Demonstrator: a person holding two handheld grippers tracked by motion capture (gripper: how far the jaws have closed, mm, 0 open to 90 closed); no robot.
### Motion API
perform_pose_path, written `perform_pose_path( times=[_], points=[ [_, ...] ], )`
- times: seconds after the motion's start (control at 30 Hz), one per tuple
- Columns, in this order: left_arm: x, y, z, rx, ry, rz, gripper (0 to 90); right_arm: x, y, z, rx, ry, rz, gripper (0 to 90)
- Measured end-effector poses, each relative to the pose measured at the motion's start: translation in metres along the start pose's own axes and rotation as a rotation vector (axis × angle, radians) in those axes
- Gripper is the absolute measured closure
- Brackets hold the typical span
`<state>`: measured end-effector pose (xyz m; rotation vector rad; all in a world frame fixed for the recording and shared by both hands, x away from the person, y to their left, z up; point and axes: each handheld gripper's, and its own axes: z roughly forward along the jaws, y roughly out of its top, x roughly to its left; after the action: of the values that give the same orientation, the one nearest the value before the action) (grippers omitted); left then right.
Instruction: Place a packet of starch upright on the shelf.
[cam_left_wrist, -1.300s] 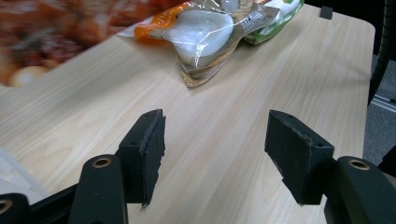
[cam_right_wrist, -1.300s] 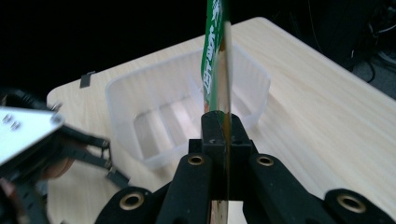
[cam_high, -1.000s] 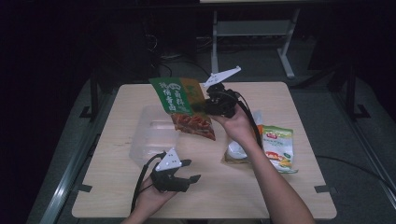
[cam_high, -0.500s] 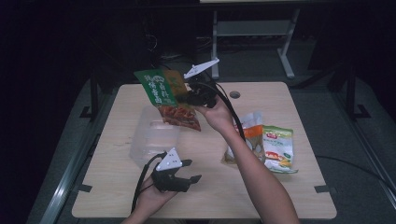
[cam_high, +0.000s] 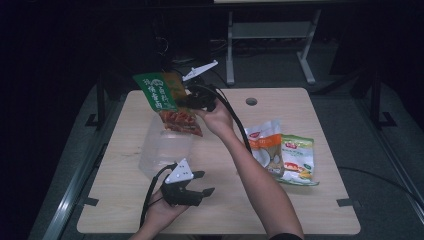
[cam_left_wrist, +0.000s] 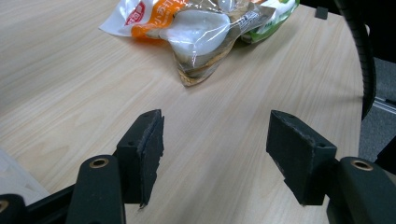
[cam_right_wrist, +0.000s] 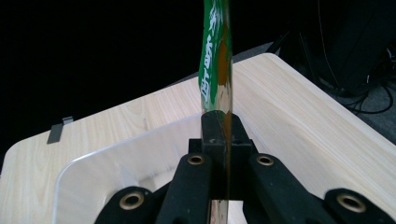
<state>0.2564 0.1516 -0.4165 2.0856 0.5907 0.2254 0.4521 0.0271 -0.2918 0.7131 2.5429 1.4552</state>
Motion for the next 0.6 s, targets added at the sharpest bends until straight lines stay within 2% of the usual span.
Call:
perform_pose_path(
  times=[0.27, 0.5, 0.6],
  points=[
    [0.001, -0.001, -0.003, -0.010, 0.007, -0.014, 36.1, -0.007, -0.004, 0.028, -0.009, 0.009, 0.037, 89.8],
    [0.002, -0.002, -0.005, -0.007, 0.015, 0.000, 36.1, -0.011, -0.013, 0.045, -0.017, 0.020, 0.059, 89.8],
    [0.001, -0.002, -0.005, -0.007, 0.018, 0.004, 36.0, -0.013, -0.020, 0.050, -0.027, 0.024, 0.087, 89.9]
  ],
)
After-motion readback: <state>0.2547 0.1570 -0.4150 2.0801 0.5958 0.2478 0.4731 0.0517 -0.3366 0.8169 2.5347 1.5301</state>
